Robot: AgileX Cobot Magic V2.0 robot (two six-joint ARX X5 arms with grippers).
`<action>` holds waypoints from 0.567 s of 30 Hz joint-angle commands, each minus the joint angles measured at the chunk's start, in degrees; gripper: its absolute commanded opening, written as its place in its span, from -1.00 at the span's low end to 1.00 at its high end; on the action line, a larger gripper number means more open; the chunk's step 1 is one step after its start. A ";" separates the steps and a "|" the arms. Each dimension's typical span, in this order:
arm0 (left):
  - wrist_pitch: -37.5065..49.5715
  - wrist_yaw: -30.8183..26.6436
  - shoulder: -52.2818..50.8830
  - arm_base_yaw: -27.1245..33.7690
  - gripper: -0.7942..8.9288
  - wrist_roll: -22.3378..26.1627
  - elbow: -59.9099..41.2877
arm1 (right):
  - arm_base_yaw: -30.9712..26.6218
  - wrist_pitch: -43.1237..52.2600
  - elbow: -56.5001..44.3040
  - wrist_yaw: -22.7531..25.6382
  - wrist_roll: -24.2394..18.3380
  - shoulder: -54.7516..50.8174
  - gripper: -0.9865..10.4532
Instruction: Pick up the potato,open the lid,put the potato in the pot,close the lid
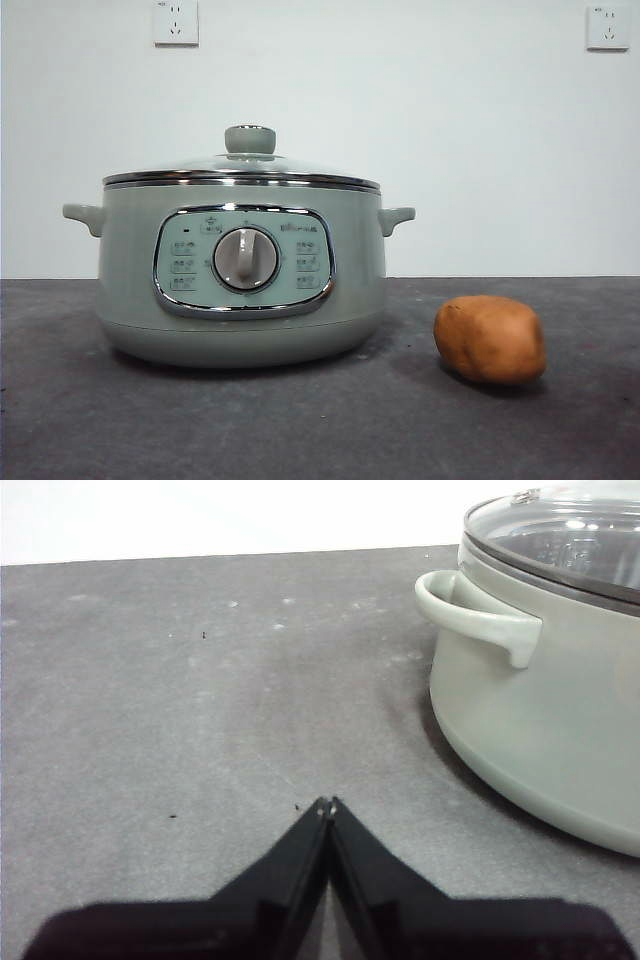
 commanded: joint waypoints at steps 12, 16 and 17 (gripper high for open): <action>0.35 0.02 0.02 0.17 -0.84 0.35 -0.61 | 0.04 0.33 -0.59 -0.42 1.79 -0.07 -0.83; 0.33 0.02 0.02 0.17 -0.84 0.35 -0.61 | 0.04 0.33 -0.59 -0.42 4.63 -0.07 -0.83; 0.33 0.04 0.02 0.17 -0.84 0.35 -0.61 | 0.04 0.37 -0.59 -0.42 5.29 -0.07 -0.83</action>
